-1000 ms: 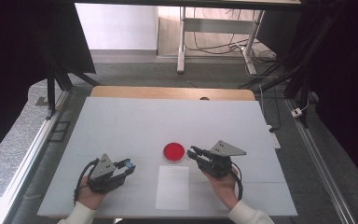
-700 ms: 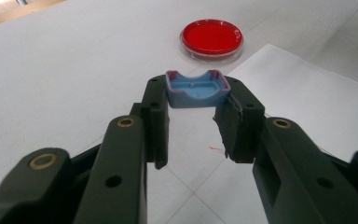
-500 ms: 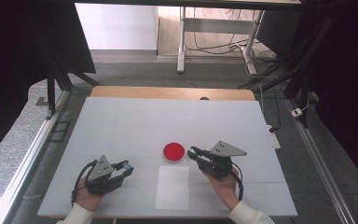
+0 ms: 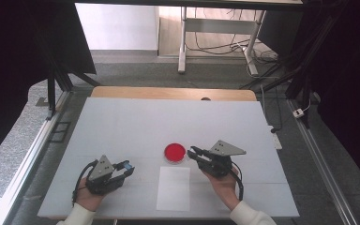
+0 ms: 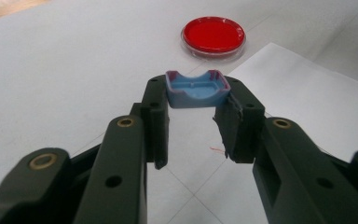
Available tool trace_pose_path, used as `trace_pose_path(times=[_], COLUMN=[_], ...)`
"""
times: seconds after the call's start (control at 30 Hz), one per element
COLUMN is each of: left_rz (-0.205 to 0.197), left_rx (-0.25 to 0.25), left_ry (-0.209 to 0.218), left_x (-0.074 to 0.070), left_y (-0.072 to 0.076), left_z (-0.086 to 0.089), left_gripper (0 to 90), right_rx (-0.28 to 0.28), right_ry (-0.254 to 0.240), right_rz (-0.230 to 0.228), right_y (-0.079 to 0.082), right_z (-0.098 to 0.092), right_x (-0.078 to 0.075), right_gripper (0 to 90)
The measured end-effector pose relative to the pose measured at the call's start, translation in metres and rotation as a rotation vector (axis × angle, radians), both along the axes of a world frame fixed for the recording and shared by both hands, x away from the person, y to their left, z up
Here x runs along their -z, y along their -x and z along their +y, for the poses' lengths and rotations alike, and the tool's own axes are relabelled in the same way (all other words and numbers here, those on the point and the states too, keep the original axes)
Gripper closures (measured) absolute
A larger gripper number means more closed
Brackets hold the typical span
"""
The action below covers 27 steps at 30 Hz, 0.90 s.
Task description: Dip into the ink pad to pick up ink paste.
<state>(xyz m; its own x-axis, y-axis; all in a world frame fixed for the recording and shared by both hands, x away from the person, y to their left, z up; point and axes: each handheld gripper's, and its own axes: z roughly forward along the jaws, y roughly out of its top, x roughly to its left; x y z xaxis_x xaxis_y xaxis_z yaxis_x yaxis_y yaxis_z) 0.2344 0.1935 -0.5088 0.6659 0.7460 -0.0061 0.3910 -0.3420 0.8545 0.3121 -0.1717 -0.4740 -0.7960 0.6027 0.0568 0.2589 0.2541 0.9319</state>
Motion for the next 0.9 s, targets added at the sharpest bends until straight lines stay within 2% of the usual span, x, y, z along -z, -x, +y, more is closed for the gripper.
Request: trace_pose_path(times=[0.33,0.9], left_rz=[0.009,0.015], left_rx=[0.004,0.011], left_ry=[-0.003,-0.002], left_x=[0.001,0.002], left_y=[-0.002,-0.002], left_z=[-0.002,-0.004], left_gripper=[65.1,65.0], right_rx=[-0.008,-0.015], right_ry=[0.026,0.054], right_rz=[0.01,0.046], right_y=[-0.01,-0.031], right_z=[0.006,0.022], right_x=[-0.004,0.002], right_gripper=[74.8,74.8])
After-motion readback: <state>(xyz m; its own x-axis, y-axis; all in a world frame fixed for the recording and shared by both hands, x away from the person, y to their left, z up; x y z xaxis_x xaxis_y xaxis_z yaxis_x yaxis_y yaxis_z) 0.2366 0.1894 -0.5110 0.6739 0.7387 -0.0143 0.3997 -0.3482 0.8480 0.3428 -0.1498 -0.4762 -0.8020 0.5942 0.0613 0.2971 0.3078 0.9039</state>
